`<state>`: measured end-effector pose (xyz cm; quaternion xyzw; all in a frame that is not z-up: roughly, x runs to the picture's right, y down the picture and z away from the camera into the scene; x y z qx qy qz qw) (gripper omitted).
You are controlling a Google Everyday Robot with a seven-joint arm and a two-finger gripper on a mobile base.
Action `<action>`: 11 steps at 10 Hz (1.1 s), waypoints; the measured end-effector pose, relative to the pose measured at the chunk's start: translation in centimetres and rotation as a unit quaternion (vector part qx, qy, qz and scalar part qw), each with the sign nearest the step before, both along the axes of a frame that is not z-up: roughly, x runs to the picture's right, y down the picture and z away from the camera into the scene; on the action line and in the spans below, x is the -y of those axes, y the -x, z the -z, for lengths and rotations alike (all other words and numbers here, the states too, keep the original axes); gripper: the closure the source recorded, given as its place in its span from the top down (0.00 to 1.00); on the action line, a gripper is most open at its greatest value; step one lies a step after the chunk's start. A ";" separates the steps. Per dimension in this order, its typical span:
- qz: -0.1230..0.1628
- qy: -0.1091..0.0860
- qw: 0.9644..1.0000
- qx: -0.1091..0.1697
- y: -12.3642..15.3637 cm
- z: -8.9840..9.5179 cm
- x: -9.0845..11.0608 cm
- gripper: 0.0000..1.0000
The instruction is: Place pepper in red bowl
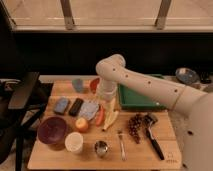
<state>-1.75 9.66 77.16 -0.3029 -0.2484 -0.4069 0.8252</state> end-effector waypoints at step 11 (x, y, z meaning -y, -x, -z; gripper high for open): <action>0.031 0.039 0.998 0.047 2.2 -7.3 -5.1 0.65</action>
